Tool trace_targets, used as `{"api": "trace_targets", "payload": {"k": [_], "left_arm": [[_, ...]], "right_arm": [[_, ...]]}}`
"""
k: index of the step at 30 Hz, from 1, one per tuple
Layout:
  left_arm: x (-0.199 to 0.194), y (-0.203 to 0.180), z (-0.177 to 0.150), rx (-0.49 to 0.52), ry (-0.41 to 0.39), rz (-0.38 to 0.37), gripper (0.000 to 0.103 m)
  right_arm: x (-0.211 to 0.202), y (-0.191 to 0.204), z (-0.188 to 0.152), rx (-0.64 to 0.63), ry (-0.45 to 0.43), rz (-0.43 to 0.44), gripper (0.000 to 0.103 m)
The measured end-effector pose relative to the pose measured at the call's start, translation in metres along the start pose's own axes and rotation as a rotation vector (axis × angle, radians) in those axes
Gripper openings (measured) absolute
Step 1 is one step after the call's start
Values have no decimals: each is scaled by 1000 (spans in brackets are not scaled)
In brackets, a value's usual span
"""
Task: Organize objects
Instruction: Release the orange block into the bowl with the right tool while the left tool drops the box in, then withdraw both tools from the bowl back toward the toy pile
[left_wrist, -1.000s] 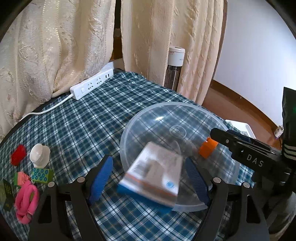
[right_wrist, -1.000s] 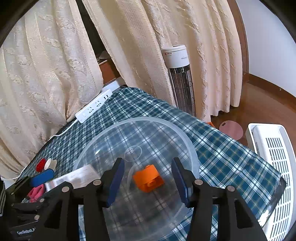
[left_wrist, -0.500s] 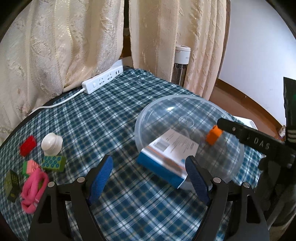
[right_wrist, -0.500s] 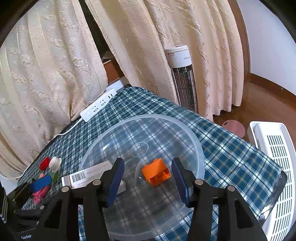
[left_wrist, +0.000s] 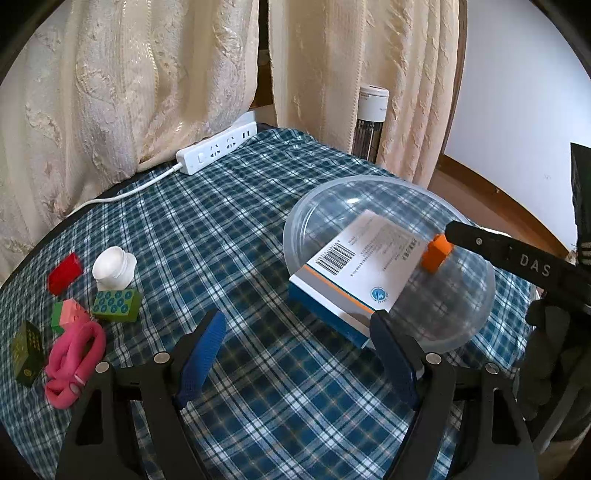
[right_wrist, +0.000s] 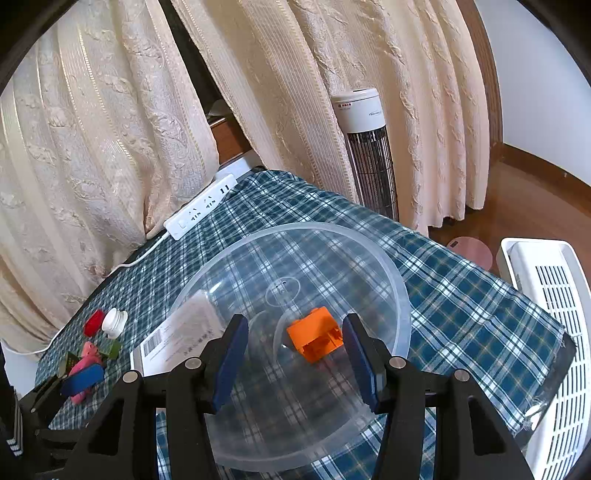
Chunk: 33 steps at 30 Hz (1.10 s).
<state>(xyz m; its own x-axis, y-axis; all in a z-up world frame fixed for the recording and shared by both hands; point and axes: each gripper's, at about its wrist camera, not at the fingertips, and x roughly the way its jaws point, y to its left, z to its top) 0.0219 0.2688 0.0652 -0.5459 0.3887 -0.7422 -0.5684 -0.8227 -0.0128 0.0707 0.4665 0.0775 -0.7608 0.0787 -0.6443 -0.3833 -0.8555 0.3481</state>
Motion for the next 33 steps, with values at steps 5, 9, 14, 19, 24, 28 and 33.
{"api": "trace_targets", "payload": {"k": [5, 9, 14, 19, 24, 28, 33], "left_arm": [[6, 0, 9, -5, -17, 22, 82], [15, -3, 15, 15, -31, 82, 82], [33, -1, 21, 21, -23, 140, 82], [32, 6, 22, -13, -18, 124, 82], [24, 8, 20, -26, -26, 109, 82], [18, 14, 17, -46, -20, 103, 82], [9, 20, 11, -64, -21, 106, 82]], "right_arm": [[-1, -2, 0, 8, -1, 2, 57], [-2, -2, 0, 5, 0, 6, 57], [-3, 1, -3, 2, 2, 12, 57], [-6, 4, -5, -8, 4, 15, 57], [-8, 12, -6, -21, 3, 24, 57], [-11, 20, -9, -40, 3, 31, 57], [-17, 30, -13, -59, 0, 37, 57]]}}
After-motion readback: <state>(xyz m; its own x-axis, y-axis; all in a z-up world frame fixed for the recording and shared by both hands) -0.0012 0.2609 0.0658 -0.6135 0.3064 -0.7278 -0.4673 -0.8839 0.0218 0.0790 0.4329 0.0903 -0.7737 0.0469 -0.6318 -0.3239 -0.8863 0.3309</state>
